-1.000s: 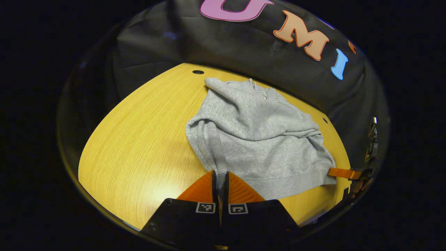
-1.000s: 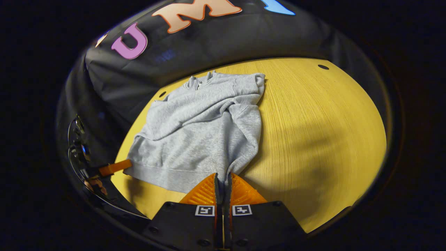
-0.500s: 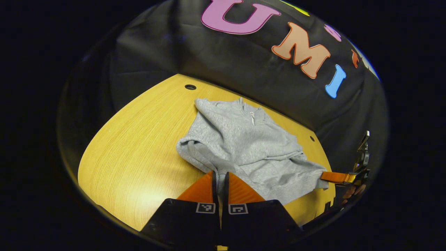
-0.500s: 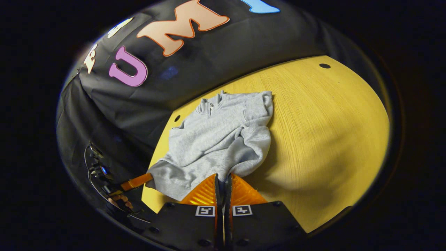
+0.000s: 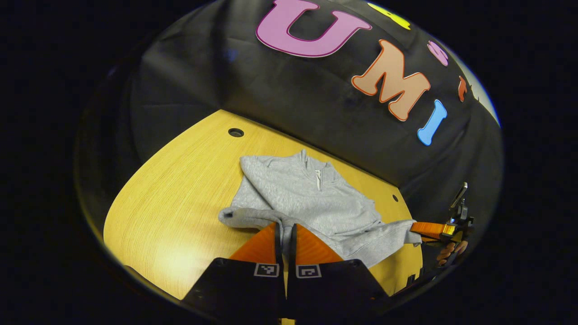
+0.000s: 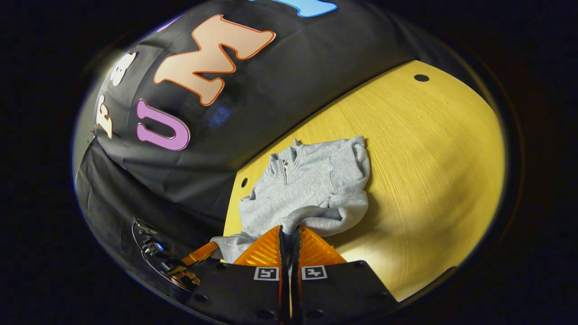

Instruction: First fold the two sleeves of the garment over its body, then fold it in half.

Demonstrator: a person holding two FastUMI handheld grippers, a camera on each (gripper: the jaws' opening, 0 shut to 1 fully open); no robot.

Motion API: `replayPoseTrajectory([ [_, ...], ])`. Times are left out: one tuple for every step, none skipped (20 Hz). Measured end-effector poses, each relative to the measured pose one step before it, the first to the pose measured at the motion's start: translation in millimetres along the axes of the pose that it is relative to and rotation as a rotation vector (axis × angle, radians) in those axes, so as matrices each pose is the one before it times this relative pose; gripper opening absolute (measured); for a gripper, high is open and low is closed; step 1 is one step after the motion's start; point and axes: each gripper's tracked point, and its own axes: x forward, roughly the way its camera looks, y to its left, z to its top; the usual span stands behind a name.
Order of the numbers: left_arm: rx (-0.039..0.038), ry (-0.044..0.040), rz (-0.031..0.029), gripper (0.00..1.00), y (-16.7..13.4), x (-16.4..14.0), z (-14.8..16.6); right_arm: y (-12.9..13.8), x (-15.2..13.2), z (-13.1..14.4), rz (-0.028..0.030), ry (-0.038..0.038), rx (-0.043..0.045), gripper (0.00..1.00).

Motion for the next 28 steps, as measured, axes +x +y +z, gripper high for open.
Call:
replayPoseTrajectory([
  [-0.00362, 0.00304, -0.00116, 0.00, 0.40, 4.48, 4.76, -0.15, 4.24, 6.98, -0.00070, -0.00302, 0.01407, 0.04],
  [-0.00509, 0.00102, -0.00240, 0.00, 0.69, 6.05, 4.44, -0.18, 4.81, 7.06, -0.00273, -0.00226, 0.01802, 0.04],
  [-0.00550, 0.00201, 0.00025, 0.00, 1.96, 5.66, 4.57, 1.08, 6.35, 6.16, -0.00095, -0.00247, 0.02261, 0.04],
  [-0.00764, 0.00617, 0.00276, 0.02, 2.59, 6.70, 3.71, -0.91, 6.83, 5.64, -0.00432, 0.00068, 0.02642, 0.04],
  [-0.01319, 0.00899, -0.00048, 0.00, 2.17, 7.14, 3.46, -1.53, 5.80, 5.17, -0.00520, 0.00297, 0.02758, 0.04],
  [-0.01683, 0.01231, -0.00191, 0.00, 1.42, 7.34, 2.88, -2.00, 6.92, 4.12, -0.00700, 0.00689, 0.02531, 0.04],
  [-0.01784, 0.01519, -0.00891, 0.00, 1.01, 7.23, 2.13, -3.20, 7.30, 2.86, -0.01726, 0.00061, 0.01834, 0.04],
  [-0.02530, 0.01576, -0.00852, 0.00, 1.23, 6.69, 0.76, -4.32, 7.95, 3.69, -0.01273, -0.00101, 0.00201, 0.04],
  [-0.03191, 0.00584, -0.01219, 0.00, 1.46, 6.34, 3.60, -2.14, 9.31, 2.81, -0.01183, -0.00415, 0.00629, 0.04],
  [-0.03792, 0.00104, -0.00906, 0.00, 1.99, 6.15, 5.09, 0.21, 7.08, 3.30, -0.00248, -0.00451, 0.01462, 0.07],
  [-0.03284, 0.00816, -0.00423, 0.00, 3.37, 5.36, 3.52, 0.41, 5.72, 2.88, -0.00104, -0.00258, 0.01949, 0.04],
  [-0.02906, 0.00821, -0.00370, 0.00, 4.01, 7.56, 1.40, -2.55, 6.16, 3.60, -0.00821, -0.00285, 0.01821, 0.04],
  [-0.02679, 0.00903, -0.00120, 0.00, 3.19, 4.86, 2.16, -3.30, 8.30, 1.83, -0.01151, -0.00404, 0.01600, 0.04],
  [-0.01759, 0.01132, -0.00160, 0.00, 2.38, 6.39, 1.36, -3.35, 6.25, 2.67, -0.00992, -0.00529, 0.01486, 0.02],
  [-0.01061, 0.01012, 0.00639, 0.00, 3.14, 6.70, 1.22, -1.67, 5.93, 1.94, -0.00759, -0.00178, 0.01457, 0.04],
  [0.00068, 0.01132, 0.01011, 0.00, 3.32, 6.10, -0.67, -3.17, 4.50, 0.25, -0.00764, 0.00321, 0.01141, 0.05],
  [0.00162, 0.00971, 0.01394, 0.00, 4.44, 4.20, -0.43, -1.34, 6.14, -0.87, -0.00898, 0.00097, 0.00593, 0.08],
  [-0.00490, 0.00555, 0.01206, 0.00, 2.07, 5.49, 1.53, -2.41, 4.40, 0.93, -0.00954, -0.00129, 0.00241, 0.08],
  [-0.01372, 0.00079, 0.00414, 0.00, 0.47, 4.44, 1.40, -1.99, 5.50, 0.76, -0.00967, -0.00797, -0.00104, 0.08],
  [-0.01939, -0.00384, -0.00348, 0.00, -0.88, 5.19, 1.97, -1.43, 3.13, 3.43, -0.00862, -0.02028, -0.00612, 0.14],
  [-0.01701, -0.00323, -0.00475, 0.01, 0.07, 2.57, 2.43, 0.01, 1.29, 0.95, -0.01278, -0.01622, -0.00891, 0.13],
  [-0.01691, -0.00982, -0.00654, 0.03, -0.78, 2.81, 2.64, 3.72, 2.21, 1.56, 0.00746, -0.01673, 0.00153, 0.12],
  [-0.01276, -0.02672, -0.00871, 0.05, -0.66, -0.46, 5.80, 6.19, -1.31, 5.86, 0.01366, -0.02576, 0.00046, 0.18],
  [-0.00018, -0.03331, 0.00067, 0.05, -1.06, 1.13, 11.65, 7.88, 1.03, 8.85, 0.01956, -0.03654, -0.00367, 0.45],
  [0.01269, -0.04118, 0.00137, 0.24, 0.38, 0.32, 7.62, 5.74, -3.55, 7.90, 0.00716, -0.03900, -0.01258, 0.73],
  [0.01617, -0.03146, -0.00061, 0.43, -4.01, -1.52, 6.25, 4.77, -1.53, 10.06, 0.00685, -0.03855, -0.02470, 1.00],
  [0.02004, -0.03897, -0.00499, 0.62, -4.99, -3.61, 9.21, 1.73, -2.95, 7.82, -0.00438, -0.03446, -0.03538, 0.98],
  [0.03007, -0.03909, 0.00566, 0.82, -3.64, -4.22, 10.30, 2.64, -4.91, 6.02, -0.00127, -0.02522, -0.04000, 0.98],
])
